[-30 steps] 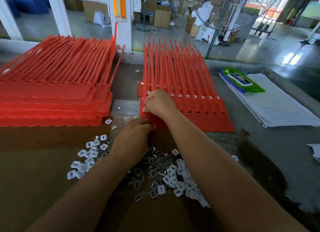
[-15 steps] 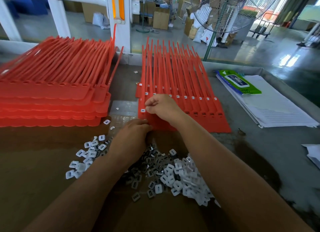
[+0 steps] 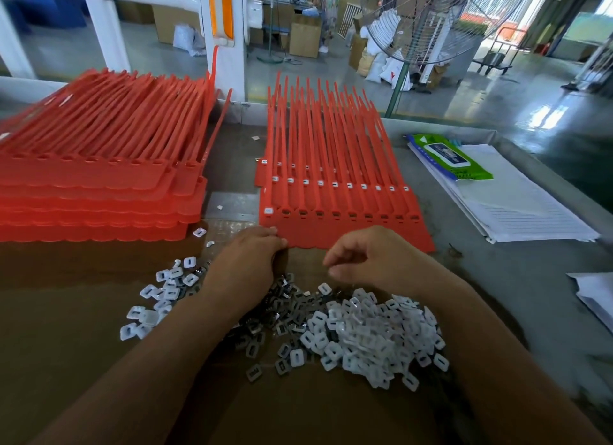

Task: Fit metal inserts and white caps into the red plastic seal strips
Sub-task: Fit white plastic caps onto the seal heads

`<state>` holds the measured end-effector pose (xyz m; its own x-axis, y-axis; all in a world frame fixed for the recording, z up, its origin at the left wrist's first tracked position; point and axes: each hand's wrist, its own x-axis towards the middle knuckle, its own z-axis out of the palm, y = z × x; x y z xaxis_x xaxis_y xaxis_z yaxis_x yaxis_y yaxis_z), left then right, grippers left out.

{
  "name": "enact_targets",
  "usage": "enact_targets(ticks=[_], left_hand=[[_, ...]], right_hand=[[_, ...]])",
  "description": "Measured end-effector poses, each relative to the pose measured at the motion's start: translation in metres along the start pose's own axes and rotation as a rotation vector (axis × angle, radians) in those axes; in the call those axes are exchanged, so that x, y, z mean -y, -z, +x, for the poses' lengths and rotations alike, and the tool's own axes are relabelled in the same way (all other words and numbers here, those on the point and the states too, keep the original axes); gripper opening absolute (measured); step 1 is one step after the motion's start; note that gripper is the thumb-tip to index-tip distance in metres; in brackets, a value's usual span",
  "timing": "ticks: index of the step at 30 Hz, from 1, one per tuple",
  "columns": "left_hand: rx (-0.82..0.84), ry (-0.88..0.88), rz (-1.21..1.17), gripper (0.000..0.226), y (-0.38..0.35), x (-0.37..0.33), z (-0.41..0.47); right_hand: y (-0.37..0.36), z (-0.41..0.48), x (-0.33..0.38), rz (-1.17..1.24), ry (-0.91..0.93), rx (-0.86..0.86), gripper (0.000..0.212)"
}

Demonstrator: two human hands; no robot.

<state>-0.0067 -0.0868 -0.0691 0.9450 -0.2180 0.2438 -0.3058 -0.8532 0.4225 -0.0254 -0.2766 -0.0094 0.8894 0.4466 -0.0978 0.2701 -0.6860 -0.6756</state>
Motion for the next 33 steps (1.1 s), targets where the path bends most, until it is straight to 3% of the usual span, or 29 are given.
enact_targets(ticks=[13,33], left_hand=[[0.017,0.010,0.003,0.042,0.000,0.002,-0.001],[0.007,-0.004,0.009,0.042,0.001,0.001,0.000]], right_hand=[[0.004,-0.012,-0.014,-0.039,-0.069,0.238,0.020],[0.004,-0.008,-0.023,0.046,-0.057,-0.058,0.024]])
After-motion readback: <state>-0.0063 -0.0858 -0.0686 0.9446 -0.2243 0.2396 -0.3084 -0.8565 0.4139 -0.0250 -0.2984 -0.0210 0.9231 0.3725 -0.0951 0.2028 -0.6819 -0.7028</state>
